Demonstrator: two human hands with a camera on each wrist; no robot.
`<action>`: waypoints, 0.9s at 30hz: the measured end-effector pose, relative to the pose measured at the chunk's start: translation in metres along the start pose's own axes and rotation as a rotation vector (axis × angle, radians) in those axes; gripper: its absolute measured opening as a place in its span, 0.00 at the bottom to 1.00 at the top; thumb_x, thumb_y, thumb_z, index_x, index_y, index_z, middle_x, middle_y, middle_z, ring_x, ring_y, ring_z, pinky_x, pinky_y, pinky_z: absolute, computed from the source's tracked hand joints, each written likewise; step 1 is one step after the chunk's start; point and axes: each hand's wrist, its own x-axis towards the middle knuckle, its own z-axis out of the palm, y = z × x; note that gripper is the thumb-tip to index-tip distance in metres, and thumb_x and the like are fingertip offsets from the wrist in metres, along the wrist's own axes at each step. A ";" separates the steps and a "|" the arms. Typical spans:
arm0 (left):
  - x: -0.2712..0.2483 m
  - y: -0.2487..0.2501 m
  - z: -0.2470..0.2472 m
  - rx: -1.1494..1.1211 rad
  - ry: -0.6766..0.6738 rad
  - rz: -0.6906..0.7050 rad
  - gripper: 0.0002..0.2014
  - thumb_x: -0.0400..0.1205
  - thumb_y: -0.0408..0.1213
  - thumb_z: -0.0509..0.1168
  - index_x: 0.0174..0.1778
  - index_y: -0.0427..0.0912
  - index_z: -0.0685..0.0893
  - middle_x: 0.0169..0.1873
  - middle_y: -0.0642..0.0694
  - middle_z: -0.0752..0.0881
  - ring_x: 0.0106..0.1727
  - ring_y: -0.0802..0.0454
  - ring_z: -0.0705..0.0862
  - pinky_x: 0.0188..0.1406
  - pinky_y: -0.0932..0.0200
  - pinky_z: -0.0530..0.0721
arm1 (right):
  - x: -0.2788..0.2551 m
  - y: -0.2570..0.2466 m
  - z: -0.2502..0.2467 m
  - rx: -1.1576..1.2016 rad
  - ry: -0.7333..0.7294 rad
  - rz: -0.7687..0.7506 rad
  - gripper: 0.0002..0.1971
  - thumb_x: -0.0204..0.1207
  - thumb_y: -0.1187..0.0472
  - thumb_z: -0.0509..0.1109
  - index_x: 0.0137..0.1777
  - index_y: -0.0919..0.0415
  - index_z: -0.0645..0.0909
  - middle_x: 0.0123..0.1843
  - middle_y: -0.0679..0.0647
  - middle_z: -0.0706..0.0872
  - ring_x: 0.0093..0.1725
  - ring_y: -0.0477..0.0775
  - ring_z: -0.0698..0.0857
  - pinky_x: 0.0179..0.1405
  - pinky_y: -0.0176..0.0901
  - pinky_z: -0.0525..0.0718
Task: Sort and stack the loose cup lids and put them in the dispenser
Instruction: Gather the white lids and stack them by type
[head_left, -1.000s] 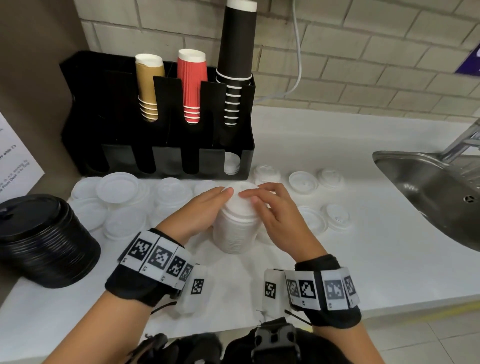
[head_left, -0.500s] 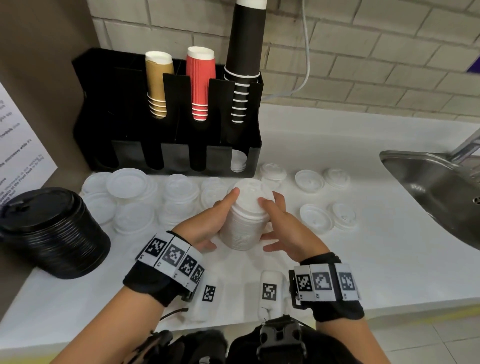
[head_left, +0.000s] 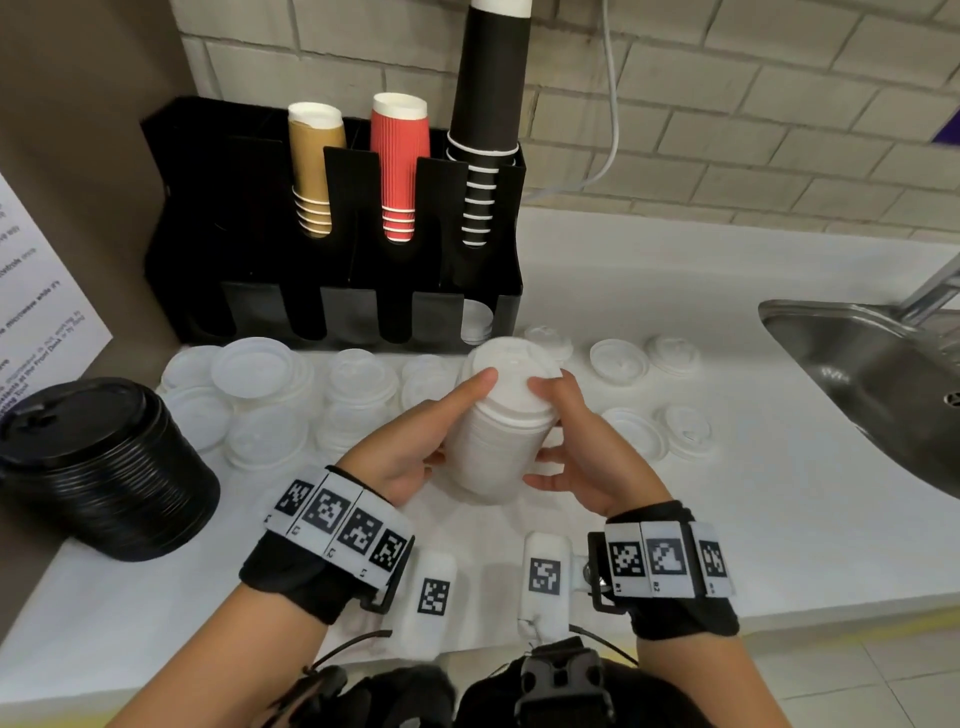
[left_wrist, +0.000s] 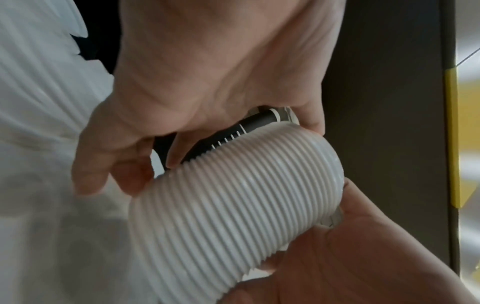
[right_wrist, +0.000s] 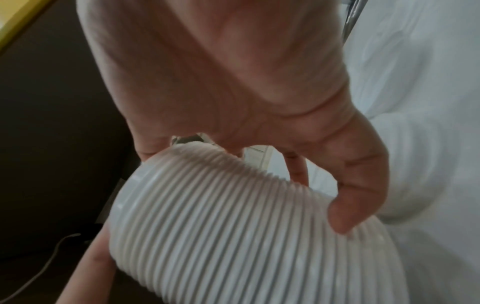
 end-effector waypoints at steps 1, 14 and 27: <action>-0.001 0.002 -0.001 -0.031 0.012 0.031 0.33 0.50 0.72 0.67 0.45 0.57 0.85 0.45 0.55 0.89 0.60 0.50 0.81 0.57 0.57 0.71 | -0.001 -0.005 0.000 -0.007 0.000 -0.022 0.19 0.76 0.38 0.61 0.67 0.33 0.70 0.63 0.44 0.79 0.61 0.60 0.81 0.46 0.50 0.83; -0.025 0.020 -0.053 -0.659 -0.024 0.244 0.34 0.68 0.59 0.70 0.70 0.50 0.81 0.64 0.43 0.87 0.64 0.43 0.86 0.60 0.42 0.83 | 0.028 -0.082 0.061 -0.439 -0.279 -0.179 0.23 0.77 0.32 0.55 0.72 0.30 0.61 0.69 0.47 0.77 0.63 0.57 0.80 0.62 0.62 0.76; -0.078 0.067 -0.125 -0.867 -0.009 0.540 0.40 0.63 0.60 0.73 0.72 0.49 0.81 0.68 0.43 0.84 0.68 0.40 0.83 0.69 0.34 0.77 | 0.115 -0.131 0.139 -0.525 -0.334 -0.408 0.16 0.86 0.55 0.57 0.66 0.61 0.79 0.60 0.57 0.82 0.62 0.57 0.80 0.60 0.45 0.77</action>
